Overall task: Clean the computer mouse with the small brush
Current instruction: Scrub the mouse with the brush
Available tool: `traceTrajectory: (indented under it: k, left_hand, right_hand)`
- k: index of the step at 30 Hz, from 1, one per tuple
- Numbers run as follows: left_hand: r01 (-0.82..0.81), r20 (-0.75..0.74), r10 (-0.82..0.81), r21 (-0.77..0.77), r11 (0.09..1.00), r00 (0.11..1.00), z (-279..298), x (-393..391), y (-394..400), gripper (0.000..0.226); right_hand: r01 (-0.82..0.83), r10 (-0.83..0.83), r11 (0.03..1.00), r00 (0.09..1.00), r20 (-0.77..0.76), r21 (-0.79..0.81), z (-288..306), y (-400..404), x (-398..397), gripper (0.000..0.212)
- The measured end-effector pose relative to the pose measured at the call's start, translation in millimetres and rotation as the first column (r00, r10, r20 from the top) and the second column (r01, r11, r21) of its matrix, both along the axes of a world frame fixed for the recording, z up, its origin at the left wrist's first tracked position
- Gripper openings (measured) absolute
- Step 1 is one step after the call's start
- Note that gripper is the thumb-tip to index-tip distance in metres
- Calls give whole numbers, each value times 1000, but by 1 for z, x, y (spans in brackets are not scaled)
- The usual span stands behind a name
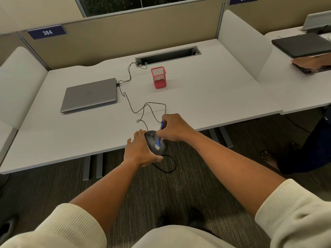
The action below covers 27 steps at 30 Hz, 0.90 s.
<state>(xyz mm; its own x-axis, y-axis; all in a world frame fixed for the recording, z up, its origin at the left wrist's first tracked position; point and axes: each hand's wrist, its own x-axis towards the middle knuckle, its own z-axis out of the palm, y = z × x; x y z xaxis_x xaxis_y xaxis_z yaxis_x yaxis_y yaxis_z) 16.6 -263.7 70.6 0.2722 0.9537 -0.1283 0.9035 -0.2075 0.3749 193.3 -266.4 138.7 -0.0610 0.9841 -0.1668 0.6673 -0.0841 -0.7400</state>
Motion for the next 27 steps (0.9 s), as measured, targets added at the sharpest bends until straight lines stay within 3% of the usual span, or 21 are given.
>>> traceTrajectory:
  k: [3, 6, 8, 11, 13, 17, 22, 27]
  left_hand:
    - [0, 13, 0, 9, 1000, 1000, 0, 0, -1, 111]
    - [-8, 24, 8, 18, 1000, 1000, 0, -2, -2, 113]
    - [-1, 19, 1, 14, 1000, 1000, 0, -2, -2, 114]
    - [16, 25, -16, 6, 1000, 1000, 1, -1, -3, 110]
    - [28, 33, -28, 1, 1000, 999, 2, 0, -2, 108]
    - [45, 22, -45, 0, 999, 999, 2, -2, -3, 113]
    - [85, 7, -85, -31, 996, 996, 0, -4, -4, 116]
    - [119, -26, -120, -40, 992, 992, -3, -5, -7, 121]
  right_hand:
    - [-105, 111, 992, 990, 92, -63, -5, -5, -3, 28]
    - [-20, 21, 1000, 978, 206, -6, -9, -6, 6, 24]
    - [15, -16, 1000, 983, 181, 8, -7, -5, 11, 25]
    - [-47, 52, 996, 996, 69, -74, -3, -6, 8, 26]
    - [-85, 93, 993, 991, 94, -86, -6, -8, 4, 24]
    - [-2, 1, 1000, 984, 180, 3, -12, -10, 7, 22]
    - [-47, 47, 996, 999, -1, -74, -5, -9, 8, 24]
    - [15, -11, 1000, 984, 179, -22, -11, -8, 11, 23]
